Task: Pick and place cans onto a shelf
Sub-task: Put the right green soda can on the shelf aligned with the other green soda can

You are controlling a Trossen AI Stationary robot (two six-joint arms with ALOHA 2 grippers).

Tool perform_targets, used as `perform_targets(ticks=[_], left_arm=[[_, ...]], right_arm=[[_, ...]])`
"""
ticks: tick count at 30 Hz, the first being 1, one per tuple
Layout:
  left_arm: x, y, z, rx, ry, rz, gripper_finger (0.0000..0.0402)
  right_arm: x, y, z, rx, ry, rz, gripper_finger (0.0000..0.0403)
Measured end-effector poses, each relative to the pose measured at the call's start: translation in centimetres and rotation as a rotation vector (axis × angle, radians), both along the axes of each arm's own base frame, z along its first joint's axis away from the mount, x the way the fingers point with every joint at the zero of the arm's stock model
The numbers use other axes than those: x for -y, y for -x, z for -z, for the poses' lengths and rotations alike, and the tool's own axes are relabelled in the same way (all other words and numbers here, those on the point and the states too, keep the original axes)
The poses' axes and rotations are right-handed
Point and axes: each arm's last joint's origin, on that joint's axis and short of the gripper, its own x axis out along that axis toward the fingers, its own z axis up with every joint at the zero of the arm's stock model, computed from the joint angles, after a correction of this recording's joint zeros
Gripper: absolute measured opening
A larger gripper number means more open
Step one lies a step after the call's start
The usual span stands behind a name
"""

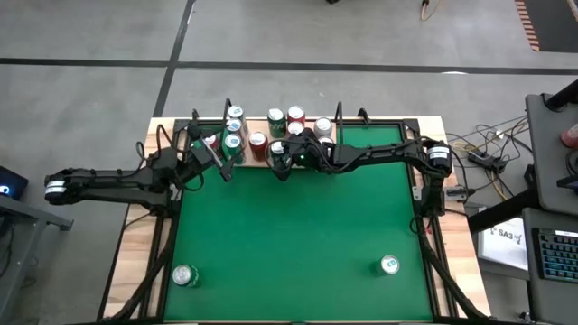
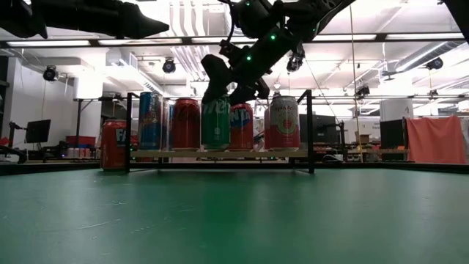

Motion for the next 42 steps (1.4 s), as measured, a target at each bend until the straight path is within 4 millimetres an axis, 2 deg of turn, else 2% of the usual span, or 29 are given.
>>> perform_targets(ticks=[42], left_arm=[[0.0, 0.0, 0.0, -0.005, -0.007, -0.002, 0.0356]], right_arm=[[0.59, 0.33, 0.5, -0.009, -0.012, 0.021, 0.0316]])
